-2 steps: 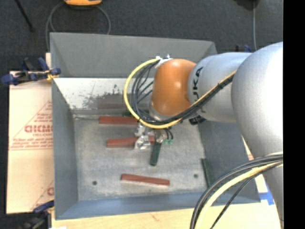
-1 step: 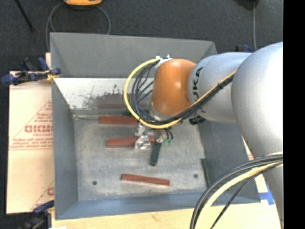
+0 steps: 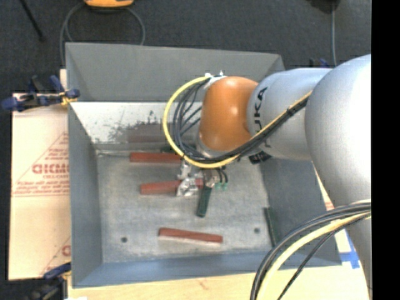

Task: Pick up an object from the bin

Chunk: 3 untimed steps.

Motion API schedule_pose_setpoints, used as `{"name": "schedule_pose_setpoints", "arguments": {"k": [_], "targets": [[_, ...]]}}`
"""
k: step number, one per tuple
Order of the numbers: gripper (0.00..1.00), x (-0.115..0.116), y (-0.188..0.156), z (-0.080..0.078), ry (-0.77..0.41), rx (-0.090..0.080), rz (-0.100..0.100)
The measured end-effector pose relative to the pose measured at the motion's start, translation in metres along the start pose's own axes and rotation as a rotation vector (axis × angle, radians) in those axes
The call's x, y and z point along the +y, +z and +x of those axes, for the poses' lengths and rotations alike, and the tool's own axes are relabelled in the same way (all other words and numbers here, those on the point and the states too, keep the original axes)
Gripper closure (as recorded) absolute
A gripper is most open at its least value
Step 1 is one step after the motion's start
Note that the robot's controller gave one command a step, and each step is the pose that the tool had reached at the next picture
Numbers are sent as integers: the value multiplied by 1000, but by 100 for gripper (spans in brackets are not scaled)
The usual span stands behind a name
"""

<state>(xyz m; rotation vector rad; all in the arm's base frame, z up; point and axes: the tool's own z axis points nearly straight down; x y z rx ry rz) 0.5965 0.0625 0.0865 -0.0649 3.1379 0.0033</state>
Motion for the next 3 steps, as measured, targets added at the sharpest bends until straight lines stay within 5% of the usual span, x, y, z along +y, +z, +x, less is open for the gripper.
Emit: {"name": "schedule_pose_setpoints", "arguments": {"k": [1,3], "targets": [[100,0,-20,3,0,10,1],[100,0,-48,-1,0,-5,0]]}}
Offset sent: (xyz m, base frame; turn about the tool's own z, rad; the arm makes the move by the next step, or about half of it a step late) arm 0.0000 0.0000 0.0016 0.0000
